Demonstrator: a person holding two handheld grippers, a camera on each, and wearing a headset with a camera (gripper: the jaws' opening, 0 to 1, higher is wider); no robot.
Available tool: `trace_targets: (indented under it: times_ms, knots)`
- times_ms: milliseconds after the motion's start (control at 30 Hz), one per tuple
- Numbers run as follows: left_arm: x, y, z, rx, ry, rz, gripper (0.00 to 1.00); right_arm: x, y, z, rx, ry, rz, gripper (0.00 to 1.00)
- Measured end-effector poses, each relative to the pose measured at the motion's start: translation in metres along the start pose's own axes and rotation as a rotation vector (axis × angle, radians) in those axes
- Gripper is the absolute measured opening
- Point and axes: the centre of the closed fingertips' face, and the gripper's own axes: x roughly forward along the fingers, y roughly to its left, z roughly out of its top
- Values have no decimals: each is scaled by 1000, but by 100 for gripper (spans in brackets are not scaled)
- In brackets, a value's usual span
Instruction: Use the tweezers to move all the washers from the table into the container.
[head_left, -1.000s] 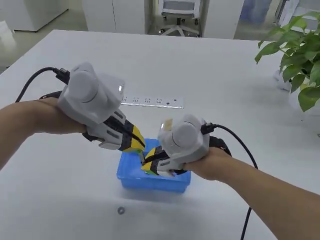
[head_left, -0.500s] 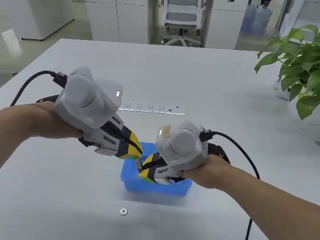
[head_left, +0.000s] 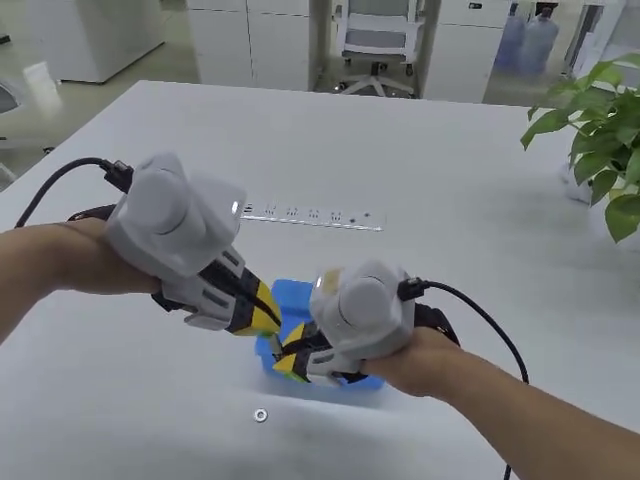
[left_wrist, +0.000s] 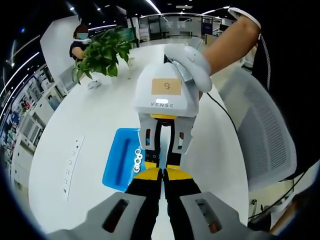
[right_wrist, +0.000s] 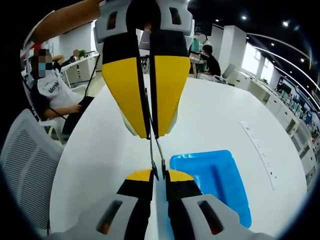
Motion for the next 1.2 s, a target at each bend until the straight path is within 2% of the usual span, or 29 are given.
trace_targets:
  times_ms: [733, 1200]
  knots:
    - [12, -23, -23, -51, 10, -38, 6, 25, 29, -11, 17, -3, 56, 11]
    - [21, -31, -36, -78, 17, -57, 6, 38, 39, -21, 36, 8, 91, 12]
